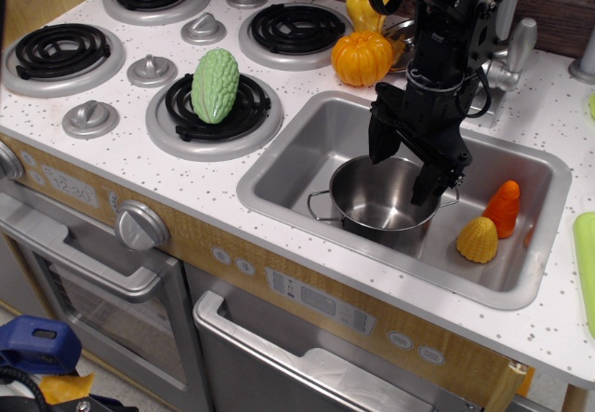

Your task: Pick up pot from sink

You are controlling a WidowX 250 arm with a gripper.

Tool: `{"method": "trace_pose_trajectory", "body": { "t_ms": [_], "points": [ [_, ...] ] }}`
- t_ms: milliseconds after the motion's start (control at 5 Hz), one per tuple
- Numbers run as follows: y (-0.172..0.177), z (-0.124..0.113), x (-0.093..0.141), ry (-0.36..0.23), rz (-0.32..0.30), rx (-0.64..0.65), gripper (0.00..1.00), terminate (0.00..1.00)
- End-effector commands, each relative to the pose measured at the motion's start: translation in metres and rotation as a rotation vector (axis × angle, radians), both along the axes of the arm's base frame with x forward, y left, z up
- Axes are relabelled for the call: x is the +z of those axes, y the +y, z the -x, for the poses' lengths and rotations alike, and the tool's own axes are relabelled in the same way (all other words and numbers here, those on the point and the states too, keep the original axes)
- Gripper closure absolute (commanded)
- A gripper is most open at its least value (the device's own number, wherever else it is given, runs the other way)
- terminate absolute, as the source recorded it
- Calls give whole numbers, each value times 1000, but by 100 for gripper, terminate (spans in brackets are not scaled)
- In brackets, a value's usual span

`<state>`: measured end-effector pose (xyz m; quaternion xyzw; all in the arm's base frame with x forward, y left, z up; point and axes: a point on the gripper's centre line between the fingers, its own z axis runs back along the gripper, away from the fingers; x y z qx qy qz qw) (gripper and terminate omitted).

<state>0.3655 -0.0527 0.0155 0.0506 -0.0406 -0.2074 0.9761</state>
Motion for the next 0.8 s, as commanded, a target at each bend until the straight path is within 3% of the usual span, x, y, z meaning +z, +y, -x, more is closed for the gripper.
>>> {"method": "trace_pose_trajectory", "body": {
  "t_ms": [0, 200, 600],
  "points": [
    [0, 0, 0, 0, 0, 0, 0, 0],
    [14, -8, 6, 1, 8, -52, 0, 0],
    [26, -11, 17, -28, -35, -59, 0, 0]
  ]
}}
